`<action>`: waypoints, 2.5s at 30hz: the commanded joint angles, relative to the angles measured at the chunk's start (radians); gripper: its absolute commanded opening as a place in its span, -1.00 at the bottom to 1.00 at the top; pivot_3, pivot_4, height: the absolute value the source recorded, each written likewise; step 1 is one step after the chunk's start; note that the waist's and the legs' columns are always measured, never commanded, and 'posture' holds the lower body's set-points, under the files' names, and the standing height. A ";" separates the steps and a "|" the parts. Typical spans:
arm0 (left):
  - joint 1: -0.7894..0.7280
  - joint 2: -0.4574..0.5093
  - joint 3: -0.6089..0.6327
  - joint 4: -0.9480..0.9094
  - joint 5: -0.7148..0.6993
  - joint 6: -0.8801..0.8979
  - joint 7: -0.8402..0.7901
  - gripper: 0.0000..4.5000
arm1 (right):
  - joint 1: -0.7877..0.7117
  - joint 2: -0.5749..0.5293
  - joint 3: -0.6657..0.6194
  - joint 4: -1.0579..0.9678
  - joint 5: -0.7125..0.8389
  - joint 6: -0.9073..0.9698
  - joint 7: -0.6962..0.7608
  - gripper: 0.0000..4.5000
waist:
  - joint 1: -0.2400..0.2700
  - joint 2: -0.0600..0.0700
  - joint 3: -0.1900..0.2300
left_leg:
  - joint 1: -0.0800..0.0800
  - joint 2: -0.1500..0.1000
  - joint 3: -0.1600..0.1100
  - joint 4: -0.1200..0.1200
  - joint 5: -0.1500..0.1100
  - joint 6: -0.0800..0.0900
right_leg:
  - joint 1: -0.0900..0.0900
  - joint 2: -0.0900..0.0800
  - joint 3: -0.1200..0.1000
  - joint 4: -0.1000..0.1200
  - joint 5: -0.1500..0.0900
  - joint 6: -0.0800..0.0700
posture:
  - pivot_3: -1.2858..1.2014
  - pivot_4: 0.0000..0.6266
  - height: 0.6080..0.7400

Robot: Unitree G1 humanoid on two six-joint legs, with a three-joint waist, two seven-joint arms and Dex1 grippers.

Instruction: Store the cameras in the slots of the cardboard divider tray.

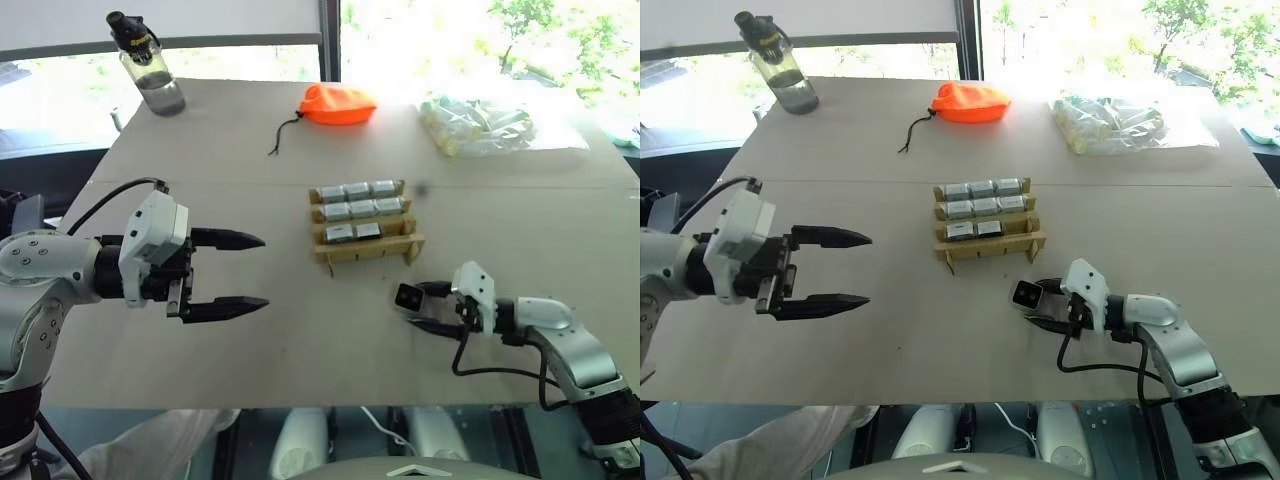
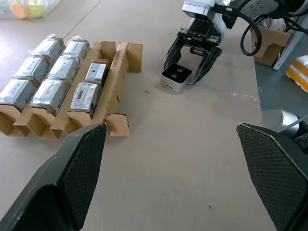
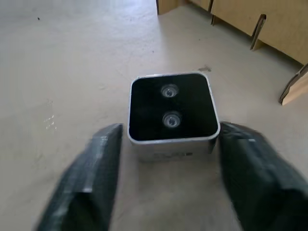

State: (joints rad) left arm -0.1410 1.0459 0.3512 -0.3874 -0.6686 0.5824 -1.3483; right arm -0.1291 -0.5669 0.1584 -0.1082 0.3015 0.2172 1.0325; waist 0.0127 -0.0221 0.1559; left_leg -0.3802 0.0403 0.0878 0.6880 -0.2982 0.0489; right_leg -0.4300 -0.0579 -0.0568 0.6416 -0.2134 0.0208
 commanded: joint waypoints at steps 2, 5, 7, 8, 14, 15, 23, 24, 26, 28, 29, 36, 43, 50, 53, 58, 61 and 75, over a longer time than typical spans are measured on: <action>-0.029 0.025 -0.009 -0.024 -0.018 -0.005 0.006 1.00 | 0.004 0.004 -0.020 -0.040 0.016 -0.011 -0.010 -0.18 | 0.000 0.000 0.000 | 0.000 0.000 0.000 0.000 0.000 0.000 | 0.000 0.000 0.000 0.000 0.000 0.000 | 0.03 -0.52 1.00; -0.066 0.000 -0.050 -0.026 -0.029 0.008 0.035 1.00 | 0.017 0.000 -0.025 -0.057 0.002 -0.028 -0.028 -0.18 | 0.001 0.000 0.000 | 0.000 0.000 0.001 0.000 0.000 0.000 | 0.000 0.000 0.001 -0.001 0.000 0.000 | 0.03 -0.52 1.00; -0.120 -0.047 -0.087 -0.020 -0.051 0.040 0.095 1.00 | 0.019 -0.022 -0.026 -0.083 -0.037 -0.043 -0.050 -0.18 | 0.003 0.000 0.000 | 0.000 -0.001 0.000 0.000 0.000 0.000 | 0.000 -0.001 0.000 -0.001 0.000 0.000 | 0.03 -0.52 1.00; -0.144 -0.064 -0.108 -0.016 -0.050 0.060 0.127 1.00 | 0.017 -0.048 -0.016 -0.097 -0.082 -0.072 -0.052 -0.18 | 0.003 0.000 0.000 | -0.001 -0.001 0.001 0.000 0.000 0.000 | 0.000 -0.001 0.000 0.000 0.000 0.000 | 0.03 -0.52 1.00; -0.397 -0.210 -0.284 0.128 -0.064 0.180 0.200 1.00 | -0.058 -0.115 -0.013 -0.198 -0.253 -0.297 -0.099 -0.18 | 0.001 0.000 0.000 | 0.000 -0.003 0.000 0.001 0.000 0.000 | 0.000 0.000 0.000 0.000 0.000 0.001 | 0.03 -0.52 1.00; -0.437 -0.246 -0.310 0.153 -0.074 0.204 0.202 1.00 | -0.082 -0.116 -0.011 -0.215 -0.273 -0.317 -0.109 -0.18 | -0.002 0.000 0.000 | 0.000 -0.003 0.001 0.001 0.000 0.000 | 0.000 0.001 0.001 0.000 0.000 0.001 | 0.03 -0.52 1.00; -0.597 -0.423 -0.481 0.333 0.013 0.211 0.198 1.00 | -0.255 -0.110 0.013 -0.255 -0.473 -0.463 -0.215 -0.18 | -0.001 0.000 0.000 | -0.002 -0.002 0.001 0.001 0.001 -0.001 | -0.001 0.003 0.001 -0.001 0.000 0.000 | 0.03 -0.52 1.00; -0.607 -0.430 -0.486 0.346 0.022 0.204 0.196 1.00 | -0.258 -0.110 0.012 -0.255 -0.483 -0.474 -0.224 -0.18 | -0.001 -0.001 0.000 | -0.002 -0.003 0.001 0.001 0.001 -0.001 | -0.001 0.003 0.001 -0.001 0.000 0.000 | 0.03 -0.52 1.00; -0.620 -0.438 -0.481 0.360 0.017 0.209 0.186 1.00 | -0.261 -0.112 0.013 -0.256 -0.499 -0.493 -0.238 -0.18 | -0.001 -0.001 0.000 | -0.003 -0.003 0.001 0.001 0.001 -0.001 | -0.001 0.002 0.001 -0.001 0.000 0.000 | 0.03 -0.52 1.00; -0.627 -0.439 -0.476 0.367 0.008 0.222 0.176 1.00 | -0.258 -0.113 0.012 -0.260 -0.514 -0.511 -0.249 -0.18 | -0.001 -0.001 0.000 | -0.003 -0.002 0.001 0.001 0.001 -0.001 | -0.001 0.002 0.001 -0.001 0.000 0.000 | 0.03 -0.52 1.00; -0.627 -0.433 -0.482 0.367 0.015 0.216 0.165 1.00 | -0.256 -0.113 0.012 -0.262 -0.524 -0.524 -0.257 -0.18 | -0.001 -0.001 0.000 | -0.003 -0.002 0.001 0.001 0.001 -0.001 | -0.001 0.002 0.001 -0.001 0.000 0.000 | 0.03 -0.52 1.00; -0.622 -0.423 -0.491 0.358 0.016 0.229 0.129 1.00 | -0.256 -0.112 0.039 -0.266 -0.556 -0.594 -0.265 -0.18 | -0.001 -0.001 0.000 | -0.002 -0.002 0.001 0.001 0.001 -0.001 | -0.001 0.002 0.001 0.000 0.000 0.000 | 0.03 -0.52 1.00; -0.617 -0.426 -0.502 0.338 0.019 0.243 0.129 1.00 | -0.283 -0.108 0.064 -0.259 -0.551 -0.618 -0.256 -0.18 | -0.001 -0.001 0.000 | -0.002 -0.002 0.001 0.001 0.001 -0.001 | -0.001 0.002 0.001 0.000 0.000 0.000 | 0.03 -0.52 1.00; -0.603 -0.425 -0.500 0.320 0.004 0.256 0.116 -0.01 | -0.294 -0.111 0.069 -0.254 -0.552 -0.634 -0.256 -0.18 | -0.001 -0.001 0.000 | -0.002 -0.002 0.001 0.001 0.001 -0.001 | -0.001 0.002 0.001 0.000 0.000 0.000 | 0.03 -0.52 1.00; -0.606 -0.426 -0.493 0.322 0.001 0.261 0.113 -0.52 | -0.288 -0.117 0.068 -0.256 -0.549 -0.640 -0.253 -0.18 | -0.001 -0.001 0.000 | -0.002 -0.002 0.001 0.001 0.001 -0.001 | -0.001 0.001 0.001 0.000 0.000 0.000 | 0.03 -0.52 1.00; -0.613 -0.425 -0.491 0.331 0.004 0.263 0.105 -0.67 | -0.267 -0.128 0.062 -0.266 -0.540 -0.624 -0.242 0.29 | -0.001 -0.001 0.000 | -0.002 -0.002 0.001 0.001 0.001 -0.001 | -0.001 0.001 0.001 0.000 0.000 0.000 | 0.03 -0.52 1.00; -0.621 -0.433 -0.490 0.343 0.003 0.256 0.099 -0.67 | -0.239 -0.132 0.056 -0.285 -0.510 -0.573 -0.224 0.93 | 0.000 -0.001 0.000 | -0.002 -0.002 0.001 0.001 0.001 -0.001 | -0.001 0.001 0.001 0.000 0.000 0.000 | 0.03 -0.52 1.00; -0.781 -0.638 -0.636 0.779 0.421 -0.419 0.120 -0.67 | 0.477 -0.072 -0.515 -0.670 0.141 0.119 -0.264 1.00 | 0.026 0.000 0.000 | -0.001 -0.005 -0.001 0.003 0.000 0.000 | 0.003 -0.001 -0.001 -0.002 0.000 0.000 | 0.03 -0.52 1.00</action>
State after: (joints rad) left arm -0.8934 0.4253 -0.2720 0.3428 -0.2949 0.2579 -1.2367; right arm 0.3156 -0.6597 -0.2934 -0.7162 0.3553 0.2979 0.7958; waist 0.0391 -0.0221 0.1555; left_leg -0.3813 0.0358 0.0861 0.6907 -0.2982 0.0489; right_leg -0.4266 -0.0574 -0.0584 0.6400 -0.2130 0.0213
